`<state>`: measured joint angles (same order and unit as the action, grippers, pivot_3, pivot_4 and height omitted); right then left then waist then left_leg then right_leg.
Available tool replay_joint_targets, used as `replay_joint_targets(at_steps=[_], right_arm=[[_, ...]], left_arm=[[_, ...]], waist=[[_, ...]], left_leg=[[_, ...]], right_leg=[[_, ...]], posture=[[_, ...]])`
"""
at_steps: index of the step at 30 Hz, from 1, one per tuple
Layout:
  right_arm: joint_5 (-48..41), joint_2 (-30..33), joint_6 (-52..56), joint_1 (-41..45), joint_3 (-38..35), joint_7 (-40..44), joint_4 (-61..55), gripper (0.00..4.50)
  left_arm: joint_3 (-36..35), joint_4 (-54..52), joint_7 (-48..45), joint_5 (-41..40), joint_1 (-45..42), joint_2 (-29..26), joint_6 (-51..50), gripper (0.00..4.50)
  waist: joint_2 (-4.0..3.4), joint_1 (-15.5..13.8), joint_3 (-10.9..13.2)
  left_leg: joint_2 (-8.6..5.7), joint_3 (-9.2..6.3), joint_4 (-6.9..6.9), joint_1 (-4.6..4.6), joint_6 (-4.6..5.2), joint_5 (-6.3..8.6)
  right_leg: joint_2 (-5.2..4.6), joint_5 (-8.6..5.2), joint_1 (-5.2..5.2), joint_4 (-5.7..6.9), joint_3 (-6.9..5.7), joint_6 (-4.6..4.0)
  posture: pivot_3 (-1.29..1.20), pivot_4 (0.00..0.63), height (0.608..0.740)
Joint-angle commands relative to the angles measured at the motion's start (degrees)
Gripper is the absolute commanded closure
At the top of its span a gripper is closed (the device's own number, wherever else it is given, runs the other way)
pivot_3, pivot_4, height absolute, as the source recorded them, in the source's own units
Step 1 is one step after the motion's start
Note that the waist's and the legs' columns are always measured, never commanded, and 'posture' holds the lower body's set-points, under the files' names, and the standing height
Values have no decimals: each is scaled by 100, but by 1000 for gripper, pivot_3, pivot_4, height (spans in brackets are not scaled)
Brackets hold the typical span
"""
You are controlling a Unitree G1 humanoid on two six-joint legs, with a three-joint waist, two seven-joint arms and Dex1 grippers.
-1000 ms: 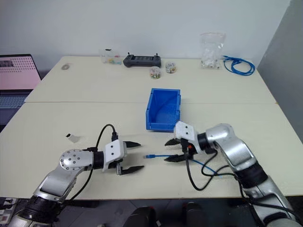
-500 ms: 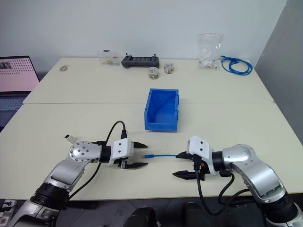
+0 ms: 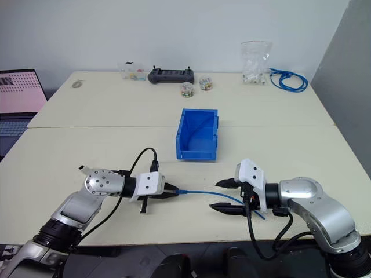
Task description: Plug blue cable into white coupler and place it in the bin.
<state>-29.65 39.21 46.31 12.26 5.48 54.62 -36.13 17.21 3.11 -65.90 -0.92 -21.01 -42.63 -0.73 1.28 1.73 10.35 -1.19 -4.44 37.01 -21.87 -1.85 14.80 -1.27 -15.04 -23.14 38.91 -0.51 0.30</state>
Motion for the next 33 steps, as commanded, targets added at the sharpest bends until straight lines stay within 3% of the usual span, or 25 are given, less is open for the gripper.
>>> replay_joint_targets(at_steps=[1, 10, 13, 19, 25, 33], right_arm=[[-287, 1, -5, -119, -266, -199, -393, 1407], [-1377, 176, 368, -568, -762, -234, -822, 1407], [-2123, 191, 833, -563, -1003, -488, -840, 1407], [-2809, -48, 1060, -459, -1351, -1291, -627, 1407], [-3685, -640, 1000, 4, -1611, -2118, -37, 1407], [-4202, -1210, 946, 525, -1396, -2693, 354, 1407]], left_arm=[[-48, -213, -134, -305, -16, 89, -1032, 4263], [-555, -1161, -150, -2137, -683, 819, -3836, 4263], [-950, -1208, -52, -2928, -1005, 1058, -4831, 4263], [-1808, -1098, 85, -4515, -1448, 1322, -6436, 4263], [-2201, -1246, 409, -5435, -1402, 1393, -7304, 4263], [-2485, -1320, 1020, -6048, -1375, 1570, -7638, 4263]], waist=[[0, 0, 0], [11, -20, 7], [14, -9, 9], [14, 15, 9], [14, 6, 9], [14, 3, 9]], left_leg=[[0, 0, 0, 0, 0, 0], [-7, -8, 5, -17, 0, 0], [-5, -10, 7, -16, 0, 0], [1, -8, 4, -10, 0, 0], [-1, -7, 5, -10, -2, -1], [-1, -3, 4, -10, -2, -1]], right_leg=[[0, 0, 0, 0, 0, 0], [1, -2, -2, -4, -5, 4], [1, -3, -1, -4, -5, 4], [5, -3, -2, 0, -4, 4], [3, -2, -2, 0, 4, 4], [-1, -2, -3, 0, 11, 3]], posture=[[0, 150, 740], [0, 150, 740], [0, 150, 740], [0, 150, 740], [0, 150, 740], [0, 150, 740]])
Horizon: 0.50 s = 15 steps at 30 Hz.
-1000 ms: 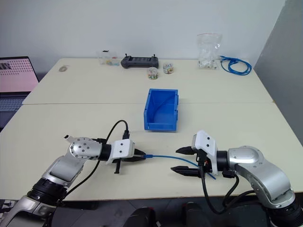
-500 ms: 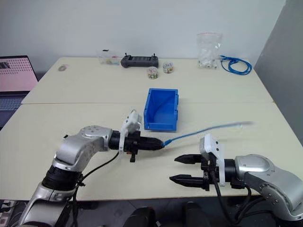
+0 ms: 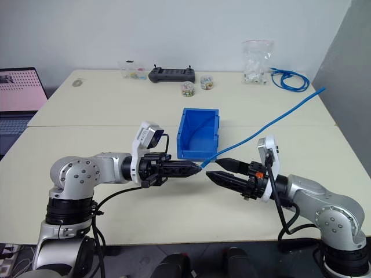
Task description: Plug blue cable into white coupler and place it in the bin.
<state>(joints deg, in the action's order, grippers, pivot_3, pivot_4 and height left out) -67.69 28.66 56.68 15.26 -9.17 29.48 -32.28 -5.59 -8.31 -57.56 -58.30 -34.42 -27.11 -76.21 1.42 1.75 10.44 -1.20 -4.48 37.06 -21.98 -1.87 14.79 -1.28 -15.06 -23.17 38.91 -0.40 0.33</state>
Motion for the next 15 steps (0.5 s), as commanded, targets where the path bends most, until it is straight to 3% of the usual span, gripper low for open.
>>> replay_joint_targets(at_steps=[1, 8, 11, 15], right_arm=[[-462, -198, -88, 273, 94, -221, -9, 1407], [-784, -289, -72, 444, 191, -331, 148, 1407], [-884, -264, -48, 492, 237, -348, 166, 1849], [-978, -177, 1, 512, 315, -327, 170, 2939]], left_arm=[[-212, -184, 231, -355, -27, 11, -97, 4263], [-201, -233, 381, -504, 42, -89, -49, 4263], [-192, -249, 412, -539, 70, -116, -16, 4263], [-188, -264, 433, -578, 111, -126, 43, 4263]], waist=[[0, 5, 0], [-1, -5, 0], [-1, -4, 0], [-1, -5, 0]], left_leg=[[0, -1, -1, 1, 0, 0], [-2, 3, -1, 0, 0, 0], [-2, 1, -1, 0, 0, 0], [-2, 3, -1, 0, 0, 0]], right_leg=[[0, 0, 0, 0, 0, 0], [-1, 0, -1, -1, 3, 0], [-1, 0, -1, -1, 2, 0], [-1, 0, -1, -1, 3, 0]], posture=[[0, 150, 740], [0, 150, 740], [0, 150, 740], [0, 150, 740]])
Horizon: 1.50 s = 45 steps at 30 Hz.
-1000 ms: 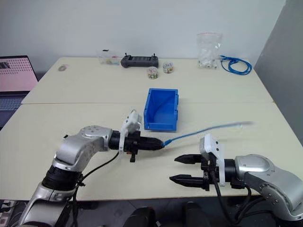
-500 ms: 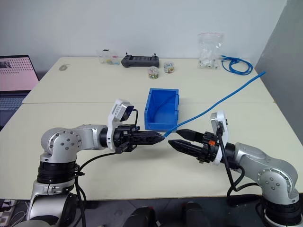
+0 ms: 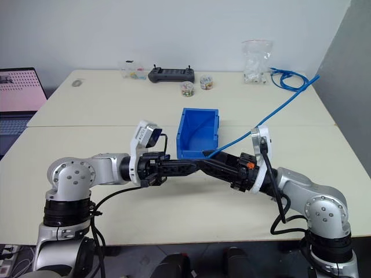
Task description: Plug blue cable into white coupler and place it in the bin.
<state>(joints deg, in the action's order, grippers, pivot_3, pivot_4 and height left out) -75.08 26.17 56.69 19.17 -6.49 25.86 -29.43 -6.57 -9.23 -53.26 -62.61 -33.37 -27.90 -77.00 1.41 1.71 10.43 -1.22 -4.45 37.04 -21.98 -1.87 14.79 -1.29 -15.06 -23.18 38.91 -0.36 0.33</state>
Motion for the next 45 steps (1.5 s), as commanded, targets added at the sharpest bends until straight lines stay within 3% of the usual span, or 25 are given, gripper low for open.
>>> replay_joint_targets(at_steps=[1, 7, 16, 18, 27, 36, 42, 45], right_arm=[[-256, 98, 5, 119, 55, 43, -113, 3132], [-355, 226, 45, 111, 103, 78, -119, 4451], [-481, 246, 18, 144, 183, -15, -148, 4453], [-480, 239, 2, 138, 204, -41, -158, 4453], [-281, 284, -154, 146, 201, -82, -97, 4456], [666, 573, -447, 263, 113, 225, 435, 4457], [1301, 704, -669, 305, 197, 533, 665, 4461], [1525, 683, -712, 271, 258, 630, 724, 4461]], left_arm=[[-88, -167, 17, -158, 6, -38, 137, 4263], [-38, -151, -30, -115, 24, -49, 240, 4263], [-3, -50, -99, -24, 40, 9, 567, 4263], [11, -15, -152, -40, 31, -22, 582, 3563], [-75, -37, -154, -220, 60, -126, 532, 1930], [-901, -615, 360, -699, 683, -692, 453, 100], [-1593, -1631, 1709, 75, 2057, -542, 1353, 0], [-1753, -2136, 2338, 482, 3067, -217, 1784, 0]], waist=[[0, -1, 0], [0, 1, 0], [0, 0, 0], [0, 0, 0], [-1, 0, 1], [-2, 13, 1], [-2, -2, 2], [-2, 0, 1]], left_leg=[[0, 0, 0, 0, 0, 0], [0, -1, -1, 0, 0, 0], [0, -1, -1, 0, 0, 0], [0, -1, -1, -1, 0, 0], [0, -2, -1, -3, 0, 0], [2, 1, -4, -2, 1, 0], [4, 2, -7, -1, 0, 1], [5, 8, -9, -1, 0, 1]], right_leg=[[0, 0, 0, 0, -1, 0], [0, 0, 0, 0, -1, 0], [0, 0, 0, -1, -2, 0], [0, 0, 0, -2, -1, 0], [0, 0, -2, -3, -2, 0], [0, -1, -3, -6, 1, 0], [-1, 0, -4, -11, 5, 0], [-2, 0, -5, -20, 14, 0]], posture=[[0, 150, 740], [0, 150, 740], [0, 150, 740], [0, 150, 740], [0, 150, 740], [0, 150, 740], [0, 150, 740], [0, 150, 740]])
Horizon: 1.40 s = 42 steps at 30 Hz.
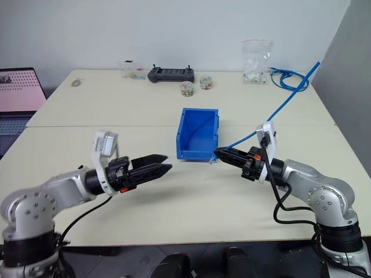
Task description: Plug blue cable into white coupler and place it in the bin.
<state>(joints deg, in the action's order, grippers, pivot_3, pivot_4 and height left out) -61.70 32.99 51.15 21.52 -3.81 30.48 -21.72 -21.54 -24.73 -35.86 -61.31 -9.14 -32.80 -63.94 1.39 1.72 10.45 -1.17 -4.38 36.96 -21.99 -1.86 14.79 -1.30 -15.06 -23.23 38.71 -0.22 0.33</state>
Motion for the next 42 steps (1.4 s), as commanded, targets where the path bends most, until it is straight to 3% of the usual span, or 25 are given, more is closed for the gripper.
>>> replay_joint_targets(at_steps=[1, 2, 6, 11, 19, 26, 40, 42], right_arm=[[235, -9, -164, 18, 10, 200, -51, 4461], [265, -17, -166, 6, 19, 224, -57, 4462], [320, -156, -116, 104, 121, 290, 8, 4462], [321, -216, -41, 246, 84, 330, 117, 4462], [344, -245, 32, 355, 86, 379, 152, 4463], [359, -229, 108, 340, 72, 403, 105, 4463], [366, -140, 216, 373, 42, 498, 93, 4463], [368, -134, 227, 381, 47, 512, 96, 4463]], left_arm=[[-246, -663, 844, 635, 892, 430, 735, 0], [-223, -696, 998, 816, 1019, 526, 912, 0], [78, -361, 2706, 3151, 1739, 1435, 2728, 0], [194, -65, 3848, 4130, 1683, 2183, 3317, 0], [11, 741, 4946, 4691, 753, 2751, 3532, 0], [-125, 1508, 5410, 5029, -24, 2721, 3948, 0], [-249, 2189, 5720, 5200, -544, 2701, 4345, 0], [-242, 2262, 5729, 5226, -577, 2697, 4372, 349]], waist=[[0, -11, 0], [1, -27, 0], [-3, -114, -3], [1, -180, -2], [6, -191, -5], [7, -170, -5], [8, -171, -5], [8, -171, -5]], left_leg=[[0, 7, -1, 3, 0, 0], [-1, 7, 0, 2, 0, 0], [-2, 11, 0, 6, 1, 1], [-2, 12, 2, -3, 3, 2], [-4, 2, 5, -20, 9, 5], [-4, -4, 7, -22, 9, 5], [-6, -7, 8, -22, 8, 5], [-6, -7, 8, -22, 8, 5]], right_leg=[[-1, 0, 1, 0, 8, 0], [-2, 0, 1, -1, 9, 0], [-2, 1, 7, -14, 13, 1], [0, 2, 3, -18, 13, 2], [-2, 4, 4, -27, -10, 5], [-1, 5, 4, -20, -21, 4], [-1, 6, 4, -16, -26, 4], [-1, 6, 4, -16, -26, 5]], posture=[[0, 150, 740], [0, 150, 740], [0, 150, 740], [0, 150, 740], [0, 150, 740], [0, 150, 740], [0, 150, 740], [0, 150, 740]])
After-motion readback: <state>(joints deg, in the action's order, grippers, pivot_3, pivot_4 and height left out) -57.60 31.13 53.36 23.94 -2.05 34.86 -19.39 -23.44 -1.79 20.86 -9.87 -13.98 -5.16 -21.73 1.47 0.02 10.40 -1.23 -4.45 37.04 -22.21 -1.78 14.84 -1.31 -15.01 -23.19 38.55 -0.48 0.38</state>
